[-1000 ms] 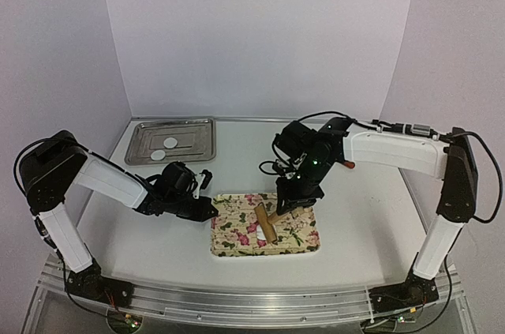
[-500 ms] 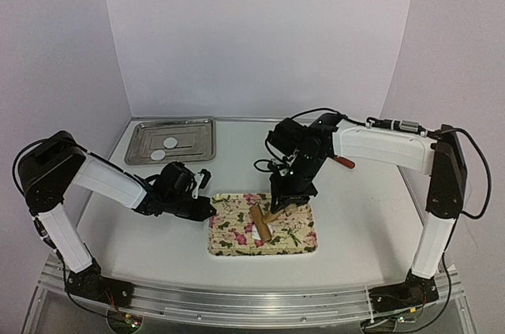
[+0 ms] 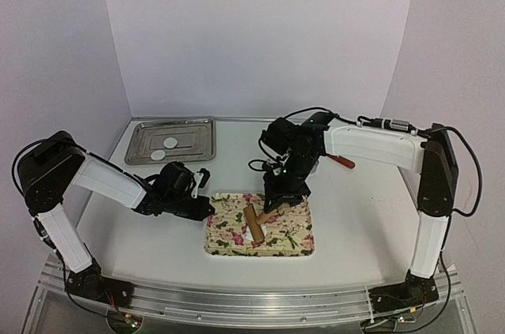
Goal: Roll out the dumpling wrappers from the dough
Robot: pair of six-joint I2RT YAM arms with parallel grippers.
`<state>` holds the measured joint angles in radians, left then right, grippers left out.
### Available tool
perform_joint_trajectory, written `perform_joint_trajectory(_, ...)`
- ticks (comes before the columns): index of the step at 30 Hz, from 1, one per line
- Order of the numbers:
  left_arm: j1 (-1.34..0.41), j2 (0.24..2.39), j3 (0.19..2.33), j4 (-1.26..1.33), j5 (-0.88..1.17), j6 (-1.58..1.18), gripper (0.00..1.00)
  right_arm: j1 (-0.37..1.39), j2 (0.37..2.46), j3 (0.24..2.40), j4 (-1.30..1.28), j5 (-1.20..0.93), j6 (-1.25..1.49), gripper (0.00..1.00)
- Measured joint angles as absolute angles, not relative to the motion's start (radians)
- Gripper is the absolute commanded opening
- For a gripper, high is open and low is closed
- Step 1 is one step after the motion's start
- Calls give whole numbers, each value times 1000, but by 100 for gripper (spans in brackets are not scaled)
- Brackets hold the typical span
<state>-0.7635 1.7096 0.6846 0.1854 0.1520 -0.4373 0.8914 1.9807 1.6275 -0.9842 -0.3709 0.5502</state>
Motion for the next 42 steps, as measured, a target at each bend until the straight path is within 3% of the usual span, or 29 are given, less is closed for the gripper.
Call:
perform_joint_trajectory(30,-764,1708,685,184,126,-416,0,920,2037,1691,-971,-405,584,0)
perform_joint_trajectory(42,-768,1687,660,193,111,-416,0,907,1901,1474,-796,-406,600,0)
